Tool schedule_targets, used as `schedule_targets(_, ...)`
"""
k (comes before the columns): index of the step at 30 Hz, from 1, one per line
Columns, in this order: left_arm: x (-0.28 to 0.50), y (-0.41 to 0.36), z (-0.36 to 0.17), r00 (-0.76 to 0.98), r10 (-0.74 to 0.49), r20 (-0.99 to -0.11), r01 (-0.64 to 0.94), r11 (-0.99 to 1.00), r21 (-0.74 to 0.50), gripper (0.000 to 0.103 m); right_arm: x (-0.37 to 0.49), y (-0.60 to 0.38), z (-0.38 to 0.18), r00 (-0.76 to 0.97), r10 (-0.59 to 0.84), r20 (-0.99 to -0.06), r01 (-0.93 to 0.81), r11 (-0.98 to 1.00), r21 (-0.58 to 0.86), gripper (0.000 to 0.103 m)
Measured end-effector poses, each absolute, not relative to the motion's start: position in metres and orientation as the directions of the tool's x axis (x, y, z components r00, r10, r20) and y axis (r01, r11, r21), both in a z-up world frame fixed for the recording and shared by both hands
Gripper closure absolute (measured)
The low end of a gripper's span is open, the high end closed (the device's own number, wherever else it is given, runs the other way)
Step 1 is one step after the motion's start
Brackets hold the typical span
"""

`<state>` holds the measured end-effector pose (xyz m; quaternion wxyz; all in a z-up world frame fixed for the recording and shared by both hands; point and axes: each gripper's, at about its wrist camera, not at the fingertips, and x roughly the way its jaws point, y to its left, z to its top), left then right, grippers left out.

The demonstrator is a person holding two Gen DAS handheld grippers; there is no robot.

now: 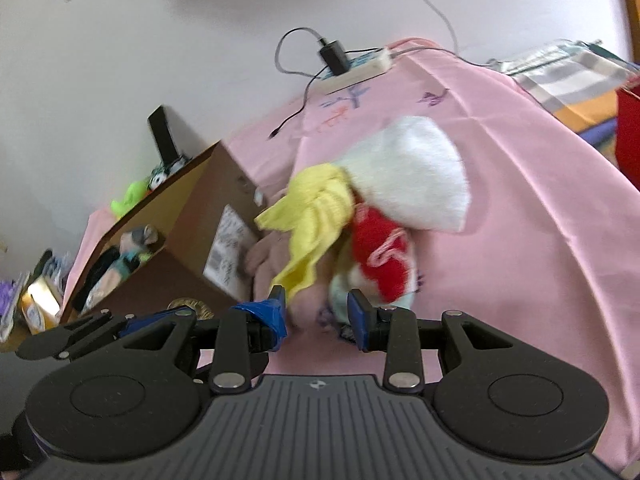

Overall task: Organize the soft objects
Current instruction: 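Move the right gripper back to the yellow cloth on the pile, then grasp the yellow cloth with the right gripper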

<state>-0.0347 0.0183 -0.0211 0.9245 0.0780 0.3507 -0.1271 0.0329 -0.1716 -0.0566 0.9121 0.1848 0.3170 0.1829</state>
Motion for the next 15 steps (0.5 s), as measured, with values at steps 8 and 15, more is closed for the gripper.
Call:
schedule_targets(8,-0.002,-0.009,-0.018,0.755,-0.206,-0.623,0.344,0.933,0.109,0.033,0.052,-0.192,-0.047,0.756,0.45,-0.475,-0.209,0.854,0.477,0.086)
schedule_targets(15,0.037,-0.016,-0.031,0.76,-0.151,-0.632,0.304,0.942,0.14,0.033,0.083,-0.19,-0.036,0.728,0.509,-0.46,-0.266,0.828,0.494,0.086)
